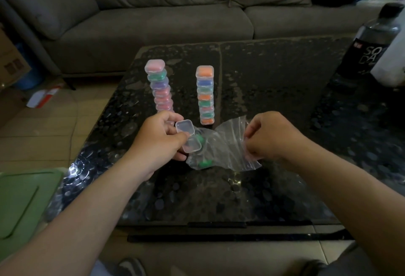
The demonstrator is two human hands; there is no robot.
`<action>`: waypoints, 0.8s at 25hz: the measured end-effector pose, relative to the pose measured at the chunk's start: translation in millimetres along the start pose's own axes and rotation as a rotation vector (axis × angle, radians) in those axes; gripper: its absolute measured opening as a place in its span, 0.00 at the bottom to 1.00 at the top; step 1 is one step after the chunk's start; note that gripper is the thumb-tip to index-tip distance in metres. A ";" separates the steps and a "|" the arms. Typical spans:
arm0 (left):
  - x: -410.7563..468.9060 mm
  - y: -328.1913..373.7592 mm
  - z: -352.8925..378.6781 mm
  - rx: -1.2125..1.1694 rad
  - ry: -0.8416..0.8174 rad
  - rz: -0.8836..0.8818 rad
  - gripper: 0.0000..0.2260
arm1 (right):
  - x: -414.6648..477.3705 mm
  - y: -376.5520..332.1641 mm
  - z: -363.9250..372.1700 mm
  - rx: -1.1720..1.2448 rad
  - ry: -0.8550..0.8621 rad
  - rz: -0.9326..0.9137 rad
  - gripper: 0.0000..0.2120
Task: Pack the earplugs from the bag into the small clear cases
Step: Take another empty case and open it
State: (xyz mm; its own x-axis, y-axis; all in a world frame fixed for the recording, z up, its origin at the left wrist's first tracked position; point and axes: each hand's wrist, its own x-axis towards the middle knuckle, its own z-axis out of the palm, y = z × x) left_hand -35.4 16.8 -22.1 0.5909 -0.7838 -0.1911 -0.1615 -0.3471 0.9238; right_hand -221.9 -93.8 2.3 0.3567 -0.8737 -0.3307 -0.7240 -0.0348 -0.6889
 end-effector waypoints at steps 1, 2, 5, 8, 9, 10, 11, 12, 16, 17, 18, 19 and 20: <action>-1.9 0.1 -0.1 -0.010 -0.007 -0.014 0.13 | -0.5 -0.3 0.6 0.021 -0.061 0.014 0.08; -4.4 0.2 0.6 -0.027 -0.018 -0.036 0.13 | -1.0 -0.4 1.4 0.031 -0.120 0.013 0.06; -10.4 -1.9 4.5 -0.041 -0.055 -0.096 0.13 | -5.9 -2.1 8.4 0.024 -0.256 -0.026 0.03; -10.7 -4.1 5.8 -0.022 -0.055 -0.116 0.14 | -8.9 -3.4 19.4 0.033 -0.343 -0.072 0.09; -10.1 -4.8 6.1 -0.023 -0.055 -0.124 0.14 | -9.7 -4.0 22.1 0.045 -0.368 -0.077 0.09; -9.7 -5.6 6.4 -0.023 -0.056 -0.130 0.15 | -10.0 -4.4 24.2 0.051 -0.390 -0.086 0.09; -9.4 -6.4 6.9 -0.022 -0.058 -0.133 0.15 | -10.3 -4.8 25.6 0.049 -0.410 -0.092 0.09; -9.5 -7.3 7.3 -0.022 -0.059 -0.133 0.15 | -10.2 -4.8 27.1 0.046 -0.426 -0.098 0.09; -9.5 -9.1 8.8 -0.030 -0.055 -0.131 0.14 | -8.1 -3.0 33.5 0.017 -0.437 -0.147 0.10; -9.2 -9.2 8.9 -0.031 -0.053 -0.132 0.13 | -6.9 -2.6 35.4 -0.016 -0.428 -0.162 0.10; -9.0 -9.5 9.0 -0.030 -0.052 -0.132 0.13 | -5.3 -1.7 37.5 -0.062 -0.418 -0.189 0.09; -9.0 -9.6 9.0 -0.028 -0.052 -0.133 0.14 | -3.5 -1.1 39.8 -0.113 -0.408 -0.221 0.09; -9.0 -9.4 9.0 -0.026 -0.053 -0.133 0.14 | -1.7 -0.6 42.0 -0.160 -0.395 -0.246 0.08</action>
State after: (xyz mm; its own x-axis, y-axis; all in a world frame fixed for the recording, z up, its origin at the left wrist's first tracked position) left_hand -46.4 22.5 -32.1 0.5627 -0.7581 -0.3296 -0.0637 -0.4373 0.8971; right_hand -197.3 -71.9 -23.8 0.7029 -0.5805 -0.4111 -0.6606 -0.3183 -0.6799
